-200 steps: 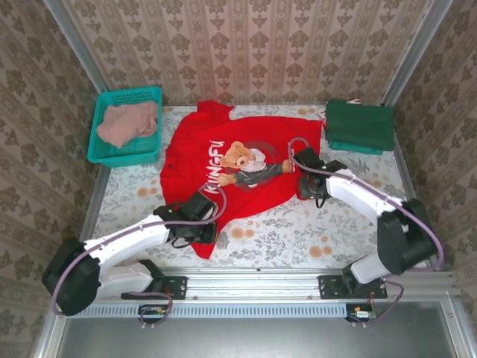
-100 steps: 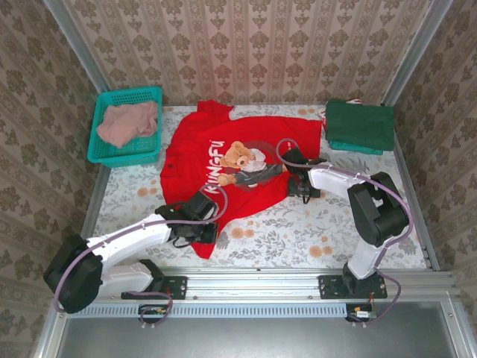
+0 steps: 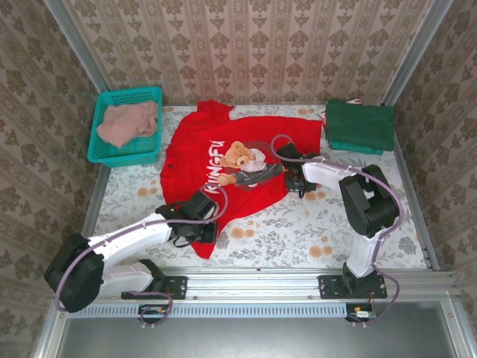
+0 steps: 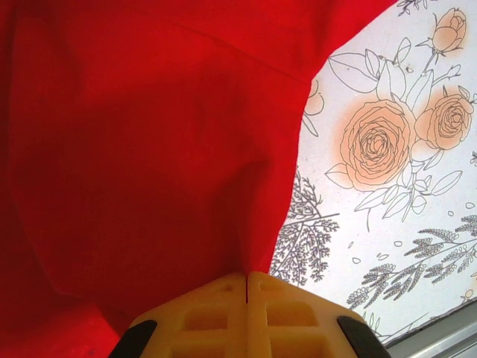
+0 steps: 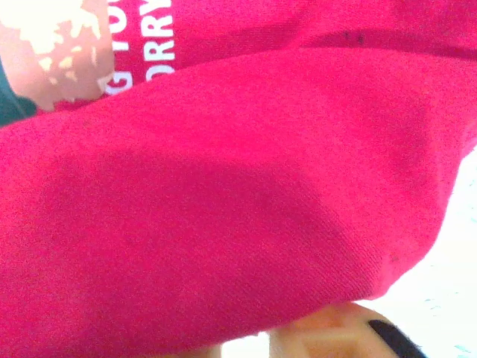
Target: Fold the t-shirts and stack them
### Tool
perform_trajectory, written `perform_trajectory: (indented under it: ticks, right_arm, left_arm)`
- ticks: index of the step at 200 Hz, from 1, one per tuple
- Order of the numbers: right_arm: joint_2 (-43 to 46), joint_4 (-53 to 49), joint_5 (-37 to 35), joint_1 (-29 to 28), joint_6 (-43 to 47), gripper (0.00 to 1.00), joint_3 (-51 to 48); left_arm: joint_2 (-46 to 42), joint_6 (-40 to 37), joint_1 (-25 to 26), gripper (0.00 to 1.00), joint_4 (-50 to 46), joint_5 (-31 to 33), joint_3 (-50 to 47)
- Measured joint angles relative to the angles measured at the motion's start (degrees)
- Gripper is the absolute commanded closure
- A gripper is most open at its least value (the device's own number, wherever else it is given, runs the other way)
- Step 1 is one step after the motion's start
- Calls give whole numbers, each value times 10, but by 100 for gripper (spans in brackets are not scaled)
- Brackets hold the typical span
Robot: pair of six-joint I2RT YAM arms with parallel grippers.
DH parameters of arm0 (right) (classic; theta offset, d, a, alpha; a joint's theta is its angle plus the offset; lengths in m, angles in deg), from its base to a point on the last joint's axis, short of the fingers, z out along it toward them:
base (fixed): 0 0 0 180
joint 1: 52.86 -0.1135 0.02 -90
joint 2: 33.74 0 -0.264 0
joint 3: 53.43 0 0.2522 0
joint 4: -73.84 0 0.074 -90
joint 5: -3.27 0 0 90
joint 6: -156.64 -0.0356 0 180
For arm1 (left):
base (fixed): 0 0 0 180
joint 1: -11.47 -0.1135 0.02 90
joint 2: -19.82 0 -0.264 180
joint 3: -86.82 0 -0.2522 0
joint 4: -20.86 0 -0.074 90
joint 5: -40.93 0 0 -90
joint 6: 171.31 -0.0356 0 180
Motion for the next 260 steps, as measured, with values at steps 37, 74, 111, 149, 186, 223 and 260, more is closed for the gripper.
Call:
perform_trajectory:
  ticks: [37, 74, 111, 149, 186, 223, 260]
  right_arm:
    - [92, -54, -8, 0, 24, 100, -16]
    - [260, -128, -26, 0, 35, 100, -38]
    - [337, -206, -51, 2, 35, 100, -40]
    - [342, -257, -83, 43, 38, 52, -40]
    - [352, -264, -66, 48, 37, 38, -42]
    - [346, -180, 25, 8, 33, 32, -56]
    - [132, -87, 51, 3, 31, 32, -12]
  left_arm:
    - [0, -2, 0, 100, 0, 0, 0]
    - [-2, -6, 0, 100, 0, 0, 0]
    - [-18, -10, 0, 100, 0, -3, 0]
    - [-21, -14, 28, 100, -3, -4, 0]
    - [-23, -14, 65, 100, -18, -3, 0]
    - [-79, -2, 71, 82, -58, 8, 0]
    - [-119, 9, 72, 24, -75, 6, 3]
